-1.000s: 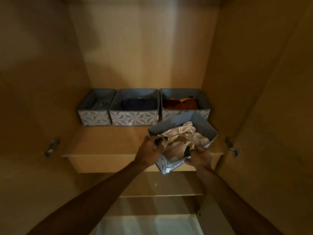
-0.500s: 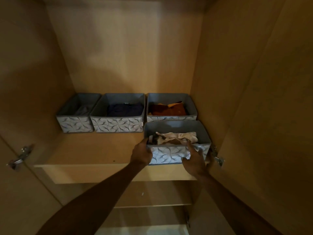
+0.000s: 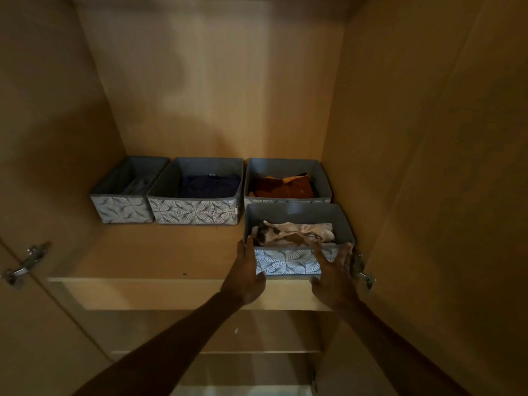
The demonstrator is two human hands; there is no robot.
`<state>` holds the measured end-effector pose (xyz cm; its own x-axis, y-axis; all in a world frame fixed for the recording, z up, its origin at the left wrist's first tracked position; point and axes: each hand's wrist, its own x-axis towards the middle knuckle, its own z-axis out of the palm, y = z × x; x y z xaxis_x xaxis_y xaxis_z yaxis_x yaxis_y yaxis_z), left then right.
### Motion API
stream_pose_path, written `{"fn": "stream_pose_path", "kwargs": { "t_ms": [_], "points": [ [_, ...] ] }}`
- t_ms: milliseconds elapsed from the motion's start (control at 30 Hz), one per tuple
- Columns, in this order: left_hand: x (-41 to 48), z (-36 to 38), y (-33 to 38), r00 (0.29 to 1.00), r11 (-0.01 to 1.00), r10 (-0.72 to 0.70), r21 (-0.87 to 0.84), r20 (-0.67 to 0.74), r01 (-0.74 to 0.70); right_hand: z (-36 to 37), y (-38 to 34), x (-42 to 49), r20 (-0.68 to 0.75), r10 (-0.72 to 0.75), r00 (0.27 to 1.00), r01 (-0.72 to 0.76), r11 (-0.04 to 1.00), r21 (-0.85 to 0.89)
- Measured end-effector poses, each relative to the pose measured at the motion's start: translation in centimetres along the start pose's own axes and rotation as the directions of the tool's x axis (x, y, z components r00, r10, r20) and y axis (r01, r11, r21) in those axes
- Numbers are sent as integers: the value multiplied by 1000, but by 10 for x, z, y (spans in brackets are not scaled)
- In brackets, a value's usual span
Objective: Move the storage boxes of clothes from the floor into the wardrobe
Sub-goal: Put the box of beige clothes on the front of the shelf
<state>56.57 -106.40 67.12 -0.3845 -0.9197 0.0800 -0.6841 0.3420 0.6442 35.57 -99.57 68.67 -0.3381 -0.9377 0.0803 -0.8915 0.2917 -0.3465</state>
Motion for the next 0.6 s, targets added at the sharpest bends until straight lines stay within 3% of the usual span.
{"fn": "stream_pose_path", "kwargs": {
  "t_ms": [433,600],
  "points": [
    [14,-10,-14,998,996,-56,-64,-18,55,0,-6,9,29,-85,996,82,992,95],
    [12,-10,-11,998,995,-64,-80,3,64,6,5,17,21,-118,993,116,992,56]
  ]
}}
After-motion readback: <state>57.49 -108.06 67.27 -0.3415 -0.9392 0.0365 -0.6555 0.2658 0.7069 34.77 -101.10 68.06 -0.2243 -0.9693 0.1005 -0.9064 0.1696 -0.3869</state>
